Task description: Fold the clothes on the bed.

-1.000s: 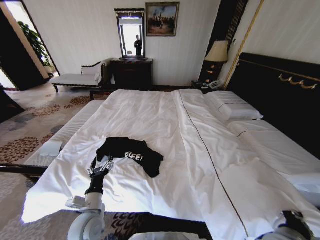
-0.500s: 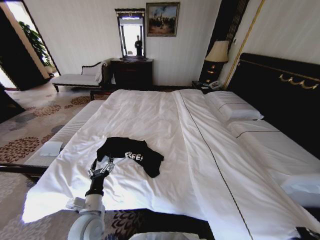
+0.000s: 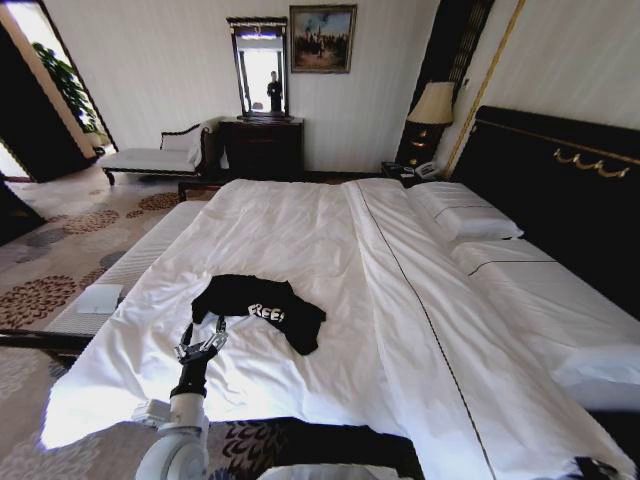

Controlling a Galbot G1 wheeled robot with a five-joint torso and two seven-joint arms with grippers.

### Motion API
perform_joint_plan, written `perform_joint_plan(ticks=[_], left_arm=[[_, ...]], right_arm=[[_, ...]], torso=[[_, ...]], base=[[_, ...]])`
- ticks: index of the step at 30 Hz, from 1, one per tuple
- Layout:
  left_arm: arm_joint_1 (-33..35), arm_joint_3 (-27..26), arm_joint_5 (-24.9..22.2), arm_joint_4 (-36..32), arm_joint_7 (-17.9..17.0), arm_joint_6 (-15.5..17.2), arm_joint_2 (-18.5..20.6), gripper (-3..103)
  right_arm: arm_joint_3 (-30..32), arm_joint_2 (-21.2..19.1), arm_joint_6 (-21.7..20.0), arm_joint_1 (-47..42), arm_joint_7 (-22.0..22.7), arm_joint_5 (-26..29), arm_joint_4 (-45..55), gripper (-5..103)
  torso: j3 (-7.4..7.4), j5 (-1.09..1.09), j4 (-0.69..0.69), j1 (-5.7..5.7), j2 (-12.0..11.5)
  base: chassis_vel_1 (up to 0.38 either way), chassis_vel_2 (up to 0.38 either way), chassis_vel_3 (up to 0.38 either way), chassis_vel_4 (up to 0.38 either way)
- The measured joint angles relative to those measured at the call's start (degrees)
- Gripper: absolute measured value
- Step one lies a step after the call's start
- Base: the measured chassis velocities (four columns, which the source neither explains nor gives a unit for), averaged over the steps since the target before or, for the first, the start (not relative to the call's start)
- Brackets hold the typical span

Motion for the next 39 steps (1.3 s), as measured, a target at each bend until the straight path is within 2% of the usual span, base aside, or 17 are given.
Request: perform_joint_plan(ticks=[3, 5, 6, 10, 11, 14, 15, 19, 20, 21, 26, 27, 31, 32, 35, 36, 39], left_arm=[[0.38, 0.12, 0.48, 0.03, 0.00, -0.02, -0.23, 100], [0.49, 0.06, 0.53, 0.03, 0.00, -0.05, -0.24, 100], [0.60, -0.04, 0.54, 0.02, -0.01, -0.08, -0.24, 100], [0.74, -0.29, 0.55, 0.01, -0.02, -0.18, -0.29, 100], [0.74, -0.29, 0.55, 0.01, -0.02, -0.18, -0.29, 100], [0.80, -0.16, 0.95, -0.07, -0.04, -0.19, -0.52, 100], [0.80, -0.16, 0.95, -0.07, -0.04, -0.19, -0.52, 100], [0.86, -0.36, 2.18, -0.37, -0.87, 0.47, -0.33, 100], [0.72, -0.71, 2.84, -0.46, -1.48, 1.24, -0.12, 100], [0.72, -0.71, 2.84, -0.46, -1.48, 1.24, -0.12, 100], [0.83, -1.52, 3.50, -1.67, -2.30, 3.53, 1.07, 100], [0.83, -1.52, 3.50, -1.67, -2.30, 3.53, 1.07, 100], [2.26, -1.33, 4.06, -3.06, 2.49, 2.66, 2.35, 100], [2.26, -1.33, 4.06, -3.06, 2.49, 2.66, 2.35, 100], [2.70, -0.68, 4.89, -4.31, 5.15, 1.82, 2.76, 100], [2.70, -0.68, 4.89, -4.31, 5.15, 1.82, 2.76, 100], [2.86, -0.06, 6.08, -7.35, 6.46, 1.96, 2.93, 100]], right_arm=[[-0.26, 0.01, -2.49, 0.05, 2.97, 1.29, 4.54, 47], [0.07, 0.01, -2.85, 0.10, 3.19, 0.45, 5.45, 47], [0.45, -0.09, -3.08, 0.09, 3.16, -0.85, 6.31, 52], [0.55, -1.12, -3.33, -0.38, 0.36, -5.39, 9.21, 69], [0.55, -1.12, -3.33, -0.38, 0.36, -5.39, 9.21, 69], [-1.44, -0.84, -2.54, -0.74, -4.44, -5.44, 11.30, 85], [-1.44, -0.84, -2.54, -0.74, -4.44, -5.44, 11.30, 85], [-4.22, -0.93, 0.68, -1.32, -14.86, -6.71, 12.11, 99], [-5.23, -2.01, 3.59, -1.28, -19.87, -6.97, 11.49, 99], [-5.23, -2.01, 3.59, -1.28, -19.87, -6.97, 11.49, 99], [-8.46, -5.21, 13.36, -0.56, -36.75, -8.94, 6.09, 100], [-8.46, -5.21, 13.36, -0.56, -36.75, -8.94, 6.09, 100], [-11.19, -5.37, 18.80, -1.36, -49.73, -13.21, 3.67, 100], [-11.19, -5.37, 18.80, -1.36, -49.73, -13.21, 3.67, 100], [-12.49, -5.91, 21.29, -1.89, -56.53, -16.00, 3.00, 100], [-12.49, -5.91, 21.29, -1.89, -56.53, -16.00, 3.00, 100], [-11.07, -6.25, 23.33, -2.72, -62.36, -24.86, 2.72, 100]], torso=[[0.01, 0.00, 0.01, 0.01, 0.00], [0.00, 0.00, 0.02, 0.01, 0.00], [0.00, 0.01, 0.01, 0.00, 0.00], [0.00, 0.00, 0.01, 0.00, 0.00], [0.00, 0.00, 0.01, 0.00, 0.00], [0.00, 0.01, 0.03, 0.01, 0.00], [0.00, 0.01, 0.03, 0.01, 0.00], [0.00, 0.01, 0.02, 0.01, 0.00], [0.00, 0.00, 0.03, 0.01, 0.00], [0.00, 0.00, 0.03, 0.01, 0.00], [0.01, 0.02, 0.03, 0.02, -0.01], [0.01, 0.02, 0.03, 0.02, -0.01], [0.00, 0.02, 0.02, 0.01, 0.00], [0.00, 0.02, 0.02, 0.01, 0.00], [0.00, 0.01, 0.02, 0.01, 0.00], [0.00, 0.01, 0.02, 0.01, 0.00], [0.00, 0.02, 0.02, 0.01, -0.01]], base=[[0.000, 0.000, 0.000, 0.000], [0.000, 0.000, 0.000, 0.000], [0.000, 0.000, 0.000, 0.000], [0.000, 0.000, 0.000, 0.000], [0.000, 0.000, 0.000, 0.000], [0.000, 0.000, 0.000, 0.000], [0.000, 0.000, 0.000, 0.000], [0.000, 0.000, 0.000, 0.000], [0.000, 0.000, 0.000, 0.000], [0.000, 0.000, 0.000, 0.000], [0.000, 0.000, 0.000, 0.000], [0.000, 0.000, 0.000, 0.000], [0.000, 0.000, 0.000, 0.000], [0.000, 0.000, 0.000, 0.000], [0.000, 0.000, 0.000, 0.000], [0.000, 0.000, 0.000, 0.000], [0.000, 0.000, 0.000, 0.000]])
